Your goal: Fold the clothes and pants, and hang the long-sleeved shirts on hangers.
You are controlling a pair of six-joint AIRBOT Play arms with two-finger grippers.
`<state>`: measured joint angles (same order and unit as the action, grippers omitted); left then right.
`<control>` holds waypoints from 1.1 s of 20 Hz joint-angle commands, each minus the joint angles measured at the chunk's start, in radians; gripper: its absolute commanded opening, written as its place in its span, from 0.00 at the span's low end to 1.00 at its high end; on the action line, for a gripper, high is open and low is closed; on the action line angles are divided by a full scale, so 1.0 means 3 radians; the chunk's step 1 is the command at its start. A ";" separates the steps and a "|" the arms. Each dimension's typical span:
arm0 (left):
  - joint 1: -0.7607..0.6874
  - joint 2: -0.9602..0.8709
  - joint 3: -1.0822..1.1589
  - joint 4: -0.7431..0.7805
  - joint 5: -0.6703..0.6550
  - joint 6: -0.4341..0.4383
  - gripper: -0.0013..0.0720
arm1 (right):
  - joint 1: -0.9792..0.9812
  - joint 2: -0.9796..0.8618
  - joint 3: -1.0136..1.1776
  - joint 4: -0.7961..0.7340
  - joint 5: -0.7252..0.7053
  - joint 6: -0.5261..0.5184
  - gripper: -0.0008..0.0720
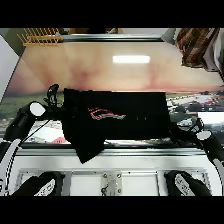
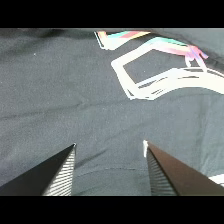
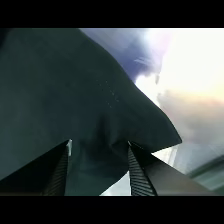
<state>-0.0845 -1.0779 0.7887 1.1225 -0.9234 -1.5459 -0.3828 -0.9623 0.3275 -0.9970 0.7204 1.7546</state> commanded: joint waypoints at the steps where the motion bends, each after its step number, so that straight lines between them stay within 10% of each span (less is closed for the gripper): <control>1: -0.0003 -0.0003 -0.0001 0.0003 0.0000 0.0003 0.63 | 0.0029 -0.0042 -0.0008 -0.0005 -0.0036 -0.0013 0.55; 3: -0.0003 -0.0003 -0.0001 0.0003 0.0000 0.0003 0.63 | 0.0028 -0.0042 -0.0008 -0.0014 -0.0036 -0.0013 0.51; 6: 0.0006 0.0009 0.0003 0.0022 -0.0001 0.0003 0.63 | 0.0029 -0.0038 -0.0006 -0.0014 -0.0031 -0.0013 0.03; 13: 0.0678 0.0629 -0.0439 0.0390 -0.0488 -0.0259 0.63 | 0.0029 0.0144 0.0037 -0.0153 0.0122 -0.0071 0.03; 15: 0.0788 0.0759 -0.0806 0.0362 -0.0557 -0.0258 0.94 | 0.0029 0.0160 0.0037 -0.0153 0.0137 -0.0076 0.03; 22: 0.0720 0.0786 -0.1499 0.0304 -0.0544 -0.0395 0.95 | 0.0029 0.0160 0.0037 -0.0151 0.0155 -0.0076 0.03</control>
<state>0.1410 -0.8490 0.4030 1.2232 -1.0794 -1.6474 -0.3748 -0.9157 0.3378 -1.0428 0.7643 1.7321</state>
